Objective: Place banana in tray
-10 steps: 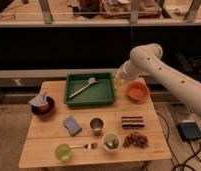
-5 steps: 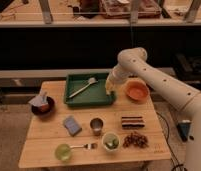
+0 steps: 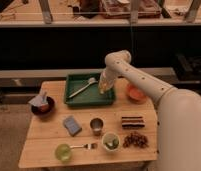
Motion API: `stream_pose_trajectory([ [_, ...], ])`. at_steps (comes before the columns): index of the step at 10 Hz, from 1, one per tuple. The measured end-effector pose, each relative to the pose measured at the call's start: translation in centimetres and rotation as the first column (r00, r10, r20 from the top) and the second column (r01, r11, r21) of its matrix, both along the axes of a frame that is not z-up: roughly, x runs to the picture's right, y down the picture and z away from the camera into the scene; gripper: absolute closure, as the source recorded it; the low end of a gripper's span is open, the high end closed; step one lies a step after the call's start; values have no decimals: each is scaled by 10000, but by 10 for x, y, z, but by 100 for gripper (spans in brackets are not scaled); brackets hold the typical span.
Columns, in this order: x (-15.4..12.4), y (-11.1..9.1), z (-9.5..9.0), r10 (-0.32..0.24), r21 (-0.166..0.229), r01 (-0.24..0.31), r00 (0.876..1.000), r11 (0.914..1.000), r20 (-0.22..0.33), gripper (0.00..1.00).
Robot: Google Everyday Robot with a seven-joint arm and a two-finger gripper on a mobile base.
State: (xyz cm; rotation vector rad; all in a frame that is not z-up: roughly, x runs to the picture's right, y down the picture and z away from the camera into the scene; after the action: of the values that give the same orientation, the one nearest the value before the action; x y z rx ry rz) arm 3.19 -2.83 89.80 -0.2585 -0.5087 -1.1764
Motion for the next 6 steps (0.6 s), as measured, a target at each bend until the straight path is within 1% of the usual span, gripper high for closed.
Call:
stream_pose_trajectory([
  [2,-7,1,8,42,-83,-43,9997,10000,-233,58],
  [4,-18,11,17,-37,-202,29,9992,9998,-395,36],
  [5,-19,15,21,-62,-215,51,9986,9998,-516,26],
  [6,-19,19,23,-58,-222,45,9981,9997,-605,22],
])
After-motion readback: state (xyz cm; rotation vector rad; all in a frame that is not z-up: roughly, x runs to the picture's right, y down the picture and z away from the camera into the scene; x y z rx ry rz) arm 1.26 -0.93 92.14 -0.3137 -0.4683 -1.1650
